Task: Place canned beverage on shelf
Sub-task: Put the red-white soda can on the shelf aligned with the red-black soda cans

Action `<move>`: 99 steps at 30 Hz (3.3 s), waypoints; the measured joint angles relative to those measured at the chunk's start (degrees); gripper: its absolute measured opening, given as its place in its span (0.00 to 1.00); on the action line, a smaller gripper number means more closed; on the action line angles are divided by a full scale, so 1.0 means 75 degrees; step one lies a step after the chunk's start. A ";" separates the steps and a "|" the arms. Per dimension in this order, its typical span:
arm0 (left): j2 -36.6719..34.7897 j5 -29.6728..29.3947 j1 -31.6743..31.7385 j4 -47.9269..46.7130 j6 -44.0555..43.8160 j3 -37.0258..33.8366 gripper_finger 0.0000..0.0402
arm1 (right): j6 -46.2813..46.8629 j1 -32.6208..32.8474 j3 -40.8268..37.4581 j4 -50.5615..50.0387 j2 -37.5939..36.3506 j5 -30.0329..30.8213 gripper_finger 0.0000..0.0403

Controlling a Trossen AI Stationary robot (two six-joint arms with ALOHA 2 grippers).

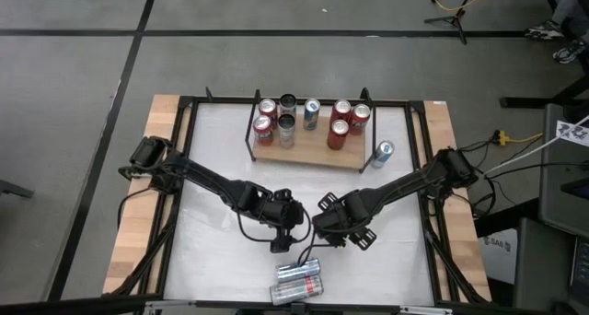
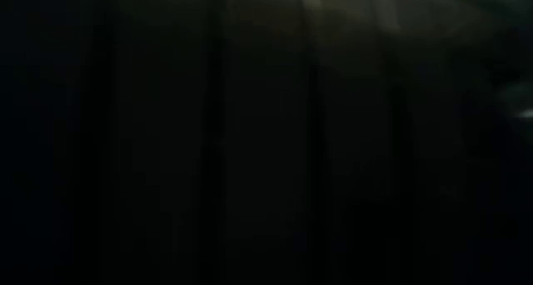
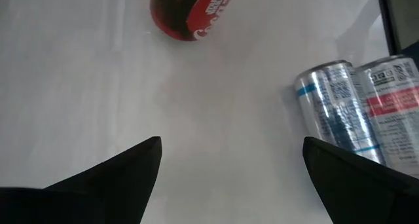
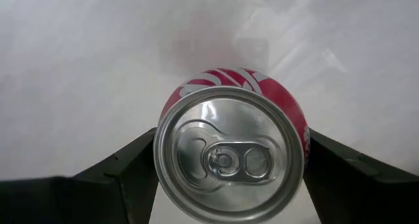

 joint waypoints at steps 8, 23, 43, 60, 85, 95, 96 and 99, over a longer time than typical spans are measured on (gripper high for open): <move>0.0000 -0.0003 -0.0218 0.0007 -0.0012 0.0000 0.90 | -0.0012 0.0000 0.0015 0.0492 0.0053 -0.0068 0.74; 0.0000 -0.0020 -0.0411 0.0009 -0.0070 0.0000 0.90 | -0.0392 0.0000 0.0009 0.0690 0.0064 -0.0377 0.74; 0.0000 -0.0020 -0.0411 0.0015 -0.0079 0.0000 0.91 | -0.0400 -0.0017 0.0000 0.0697 0.0067 0.0085 0.91; 0.0000 -0.0020 -0.0588 0.0018 -0.0431 0.0000 0.91 | -0.0407 -0.0015 0.0000 0.0654 0.0067 0.1215 0.93; 0.0000 -0.0224 -0.0714 0.0039 -0.0466 0.0000 0.91 | 0.3842 0.0000 0.0000 -0.1424 -0.0553 0.1089 0.93; 0.0000 -0.0224 -0.0714 0.0039 -0.0466 0.0000 0.91 | 0.5033 0.0003 0.0000 -0.1101 -0.0550 0.0140 0.93; 0.0000 -0.0224 -0.0714 0.0039 -0.0466 0.0000 0.91 | 0.5178 0.0002 0.0000 -0.1041 -0.0550 0.0141 0.93; 0.0000 -0.0224 -0.0714 0.0042 -0.0466 0.0000 0.91 | 0.5725 0.0000 0.0000 -0.0842 -0.0547 0.0187 0.93</move>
